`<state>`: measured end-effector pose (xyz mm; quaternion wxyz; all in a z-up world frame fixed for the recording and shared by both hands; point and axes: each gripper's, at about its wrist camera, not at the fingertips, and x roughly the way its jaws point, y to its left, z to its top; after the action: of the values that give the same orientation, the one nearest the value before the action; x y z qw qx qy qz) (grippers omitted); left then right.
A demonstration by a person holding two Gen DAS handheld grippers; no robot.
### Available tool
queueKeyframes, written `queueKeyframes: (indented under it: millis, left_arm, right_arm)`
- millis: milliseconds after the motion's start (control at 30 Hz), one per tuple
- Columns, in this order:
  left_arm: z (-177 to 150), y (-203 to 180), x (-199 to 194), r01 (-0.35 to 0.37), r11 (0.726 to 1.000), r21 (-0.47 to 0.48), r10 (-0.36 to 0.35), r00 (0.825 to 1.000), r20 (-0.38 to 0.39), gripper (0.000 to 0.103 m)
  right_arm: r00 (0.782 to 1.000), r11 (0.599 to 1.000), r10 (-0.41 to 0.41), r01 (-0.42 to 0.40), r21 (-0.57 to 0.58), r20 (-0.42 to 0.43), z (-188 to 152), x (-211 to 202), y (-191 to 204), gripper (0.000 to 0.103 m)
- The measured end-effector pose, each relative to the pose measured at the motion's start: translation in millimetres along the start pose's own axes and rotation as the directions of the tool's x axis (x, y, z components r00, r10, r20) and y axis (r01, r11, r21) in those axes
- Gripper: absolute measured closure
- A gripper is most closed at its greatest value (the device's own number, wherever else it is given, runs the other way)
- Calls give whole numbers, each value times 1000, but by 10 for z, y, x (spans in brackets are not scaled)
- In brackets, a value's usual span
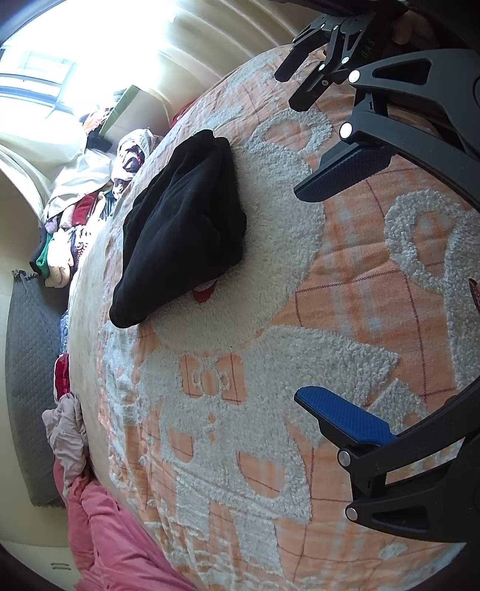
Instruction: Fold small clothes
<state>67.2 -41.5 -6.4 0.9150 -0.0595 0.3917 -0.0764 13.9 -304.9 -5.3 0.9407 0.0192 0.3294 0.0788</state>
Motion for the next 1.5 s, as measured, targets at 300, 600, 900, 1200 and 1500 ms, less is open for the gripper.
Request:
queueKeyframes:
  millis: [300, 600, 900, 1200, 1500]
  left_arm:
    - [-7, 4, -18, -8, 1000, 3, 8, 1000, 3, 9]
    - [-2, 15, -35, -11, 1000, 5, 11, 1000, 7, 9]
    - [-4, 4, -51, -9, 1000, 6, 9, 1000, 6, 9]
    - [-1, -29, -62, -13, 1000, 15, 13, 1000, 6, 9]
    - [2, -33, -55, -11, 1000, 18, 11, 1000, 3, 9]
  right_arm:
    - [1000, 1000, -5, 5, -6, 5, -7, -19, -8, 4]
    - [1000, 1000, -9, 9, -2, 8, -11, -24, -14, 4]
    - [1000, 1000, -10, 10, -3, 7, -12, -22, -12, 4]
    - [1000, 1000, -13, 13, -2, 8, -12, -23, -14, 4]
    - [1000, 1000, -17, 17, 3, 9, -1, -30, -45, 4]
